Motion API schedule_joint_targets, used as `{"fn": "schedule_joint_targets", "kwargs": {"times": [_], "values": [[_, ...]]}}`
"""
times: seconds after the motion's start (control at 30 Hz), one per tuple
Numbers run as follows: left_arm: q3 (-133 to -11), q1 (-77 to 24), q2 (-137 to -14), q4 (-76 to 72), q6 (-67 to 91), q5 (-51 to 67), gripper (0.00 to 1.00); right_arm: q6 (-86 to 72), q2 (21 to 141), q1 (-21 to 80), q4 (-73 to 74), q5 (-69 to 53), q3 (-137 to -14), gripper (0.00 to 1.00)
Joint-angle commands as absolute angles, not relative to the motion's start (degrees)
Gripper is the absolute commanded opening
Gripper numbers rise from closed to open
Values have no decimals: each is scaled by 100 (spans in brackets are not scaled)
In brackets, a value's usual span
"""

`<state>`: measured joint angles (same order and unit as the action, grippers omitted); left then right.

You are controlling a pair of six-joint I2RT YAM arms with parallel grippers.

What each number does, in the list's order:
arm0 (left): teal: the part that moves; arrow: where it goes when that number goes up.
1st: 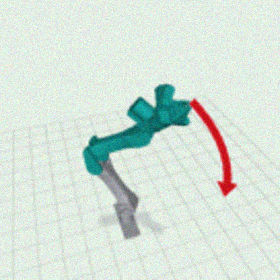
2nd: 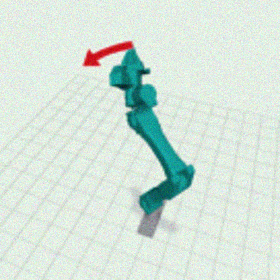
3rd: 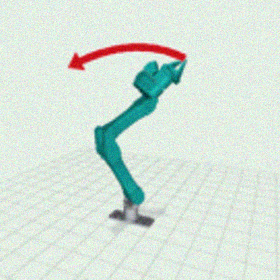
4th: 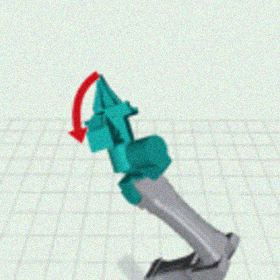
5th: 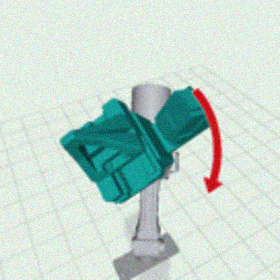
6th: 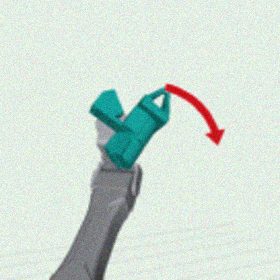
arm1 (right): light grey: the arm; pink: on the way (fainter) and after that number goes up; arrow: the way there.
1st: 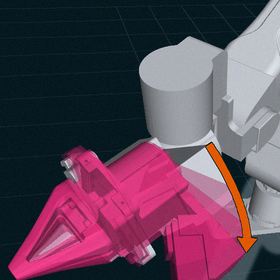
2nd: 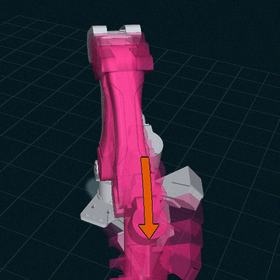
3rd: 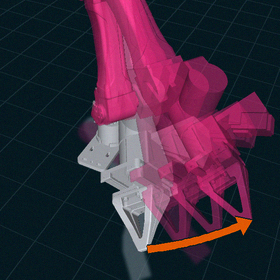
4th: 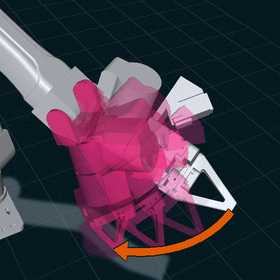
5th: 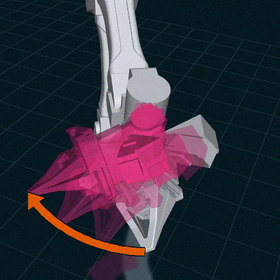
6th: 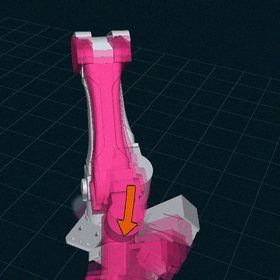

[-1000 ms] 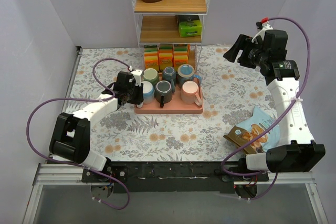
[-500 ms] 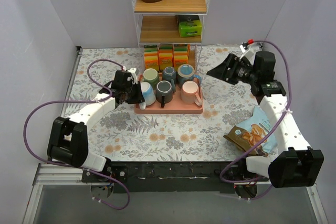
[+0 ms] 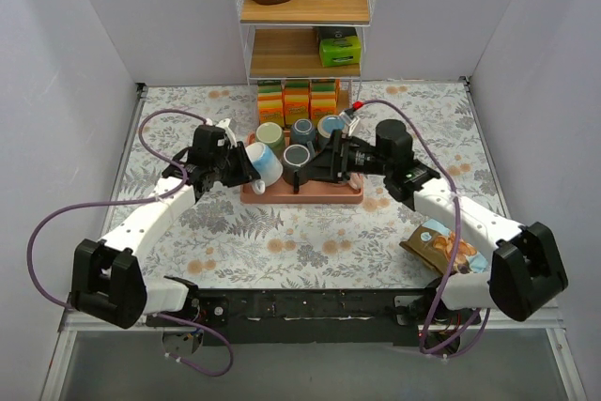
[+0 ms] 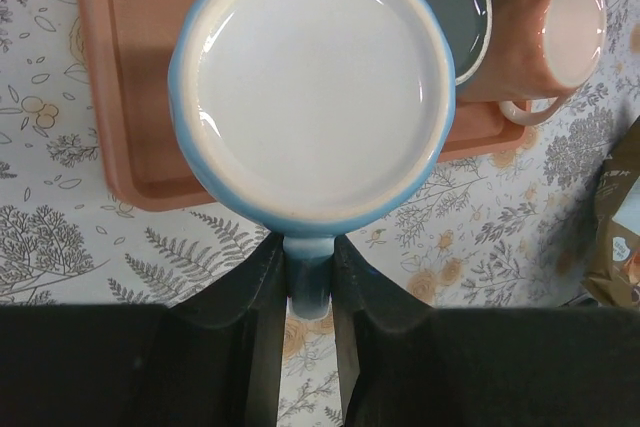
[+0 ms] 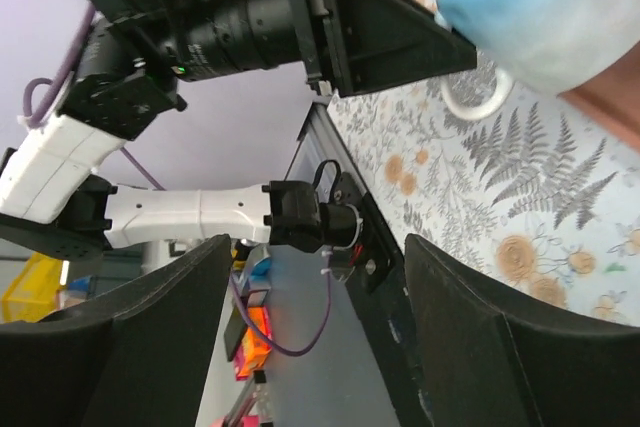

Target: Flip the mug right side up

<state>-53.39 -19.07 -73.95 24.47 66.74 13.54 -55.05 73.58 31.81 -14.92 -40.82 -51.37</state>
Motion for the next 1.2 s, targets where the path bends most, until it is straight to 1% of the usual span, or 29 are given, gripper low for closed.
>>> {"fn": "schedule_joint_targets", "kwargs": {"times": [0.0, 0.13, 0.17, 0.27, 0.5, 0.6, 0.73, 0.8, 0.93, 1.07, 1.17], "values": [[-5660, -1855, -6794, 2434, 7110, 1055, 0, -5941, 7769, 3664, -2145, -3885, -5440, 76], [-5871, -1854, -6373, 2278, 7452, 1019, 0, -6090, 8225, 3814, -2486, -4060, -5642, 73], [-5915, -1854, -6189, 2198, 7645, 1037, 0, -6169, 8287, 3841, -2783, -4156, -5660, 68], [-5898, -1854, -5855, 1890, 8040, 1168, 0, -6406, 8613, 3920, -3206, -4359, -5862, 61], [-6073, -1854, -5529, 1371, 8358, 1546, 0, -7435, 9096, 3982, -4841, -4535, -5932, 61], [-6117, -1854, -5476, 1240, 8472, 1652, 0, -7243, 9360, 4052, -4537, -4755, -6494, 61], [-6048, -1854, -5318, 872, 8875, 1661, 0, -7154, 9360, 4113, -4543, -4474, -6548, 64], [-5890, -1854, -5212, 582, 9113, 1626, 0, -7320, 9360, 4122, -4780, -4272, -6417, 65], [-5634, -1854, -4993, -200, 9386, 1407, 0, -7839, 9518, 4148, -5746, -4113, -6328, 66], [-5669, -1854, -5010, -316, 9422, 1406, 0, -8156, 9606, 4149, -6169, -3885, -6258, 66], [-5599, -1854, -4966, -360, 9501, 1424, 0, -8139, 9721, 4166, -6170, -3797, -6433, 65]]}}
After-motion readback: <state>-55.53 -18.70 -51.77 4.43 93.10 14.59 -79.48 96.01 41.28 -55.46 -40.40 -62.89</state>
